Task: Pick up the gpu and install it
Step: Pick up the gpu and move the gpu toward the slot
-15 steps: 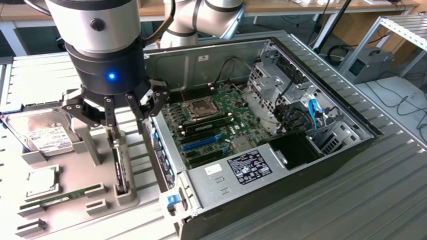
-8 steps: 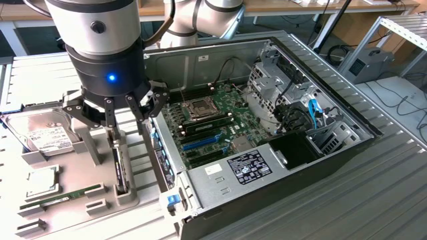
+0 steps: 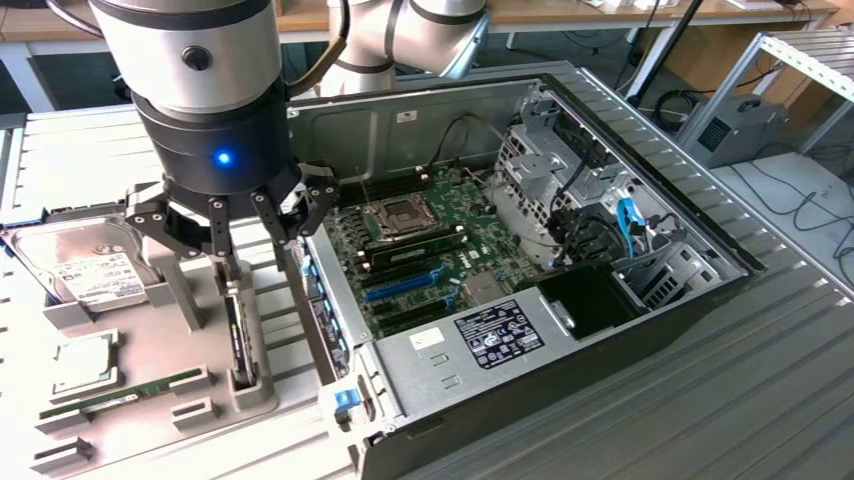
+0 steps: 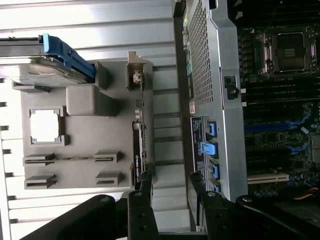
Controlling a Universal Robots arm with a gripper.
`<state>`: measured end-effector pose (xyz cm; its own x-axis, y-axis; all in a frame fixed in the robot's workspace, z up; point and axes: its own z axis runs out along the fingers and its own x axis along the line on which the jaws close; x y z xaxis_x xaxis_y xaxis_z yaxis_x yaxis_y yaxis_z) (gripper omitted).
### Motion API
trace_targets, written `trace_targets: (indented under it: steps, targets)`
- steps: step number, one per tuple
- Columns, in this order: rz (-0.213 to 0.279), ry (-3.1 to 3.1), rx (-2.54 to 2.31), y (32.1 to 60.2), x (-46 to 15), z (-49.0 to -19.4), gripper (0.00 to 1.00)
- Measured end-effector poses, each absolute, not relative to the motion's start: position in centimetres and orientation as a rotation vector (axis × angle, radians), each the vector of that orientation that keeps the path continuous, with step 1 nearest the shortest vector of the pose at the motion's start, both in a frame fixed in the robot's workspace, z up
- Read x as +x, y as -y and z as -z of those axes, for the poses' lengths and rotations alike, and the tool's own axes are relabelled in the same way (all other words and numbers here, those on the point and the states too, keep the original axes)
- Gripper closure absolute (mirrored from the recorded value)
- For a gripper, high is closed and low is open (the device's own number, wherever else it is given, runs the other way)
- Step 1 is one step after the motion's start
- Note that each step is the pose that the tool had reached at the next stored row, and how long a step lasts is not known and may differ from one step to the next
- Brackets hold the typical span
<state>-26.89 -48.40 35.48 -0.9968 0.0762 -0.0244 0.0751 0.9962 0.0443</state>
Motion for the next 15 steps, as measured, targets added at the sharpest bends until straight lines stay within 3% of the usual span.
trace_targets:
  steps: [15]
  targets:
    - [-0.068,-3.113,0.118,48.40,-26.93,-35.02,0.58]
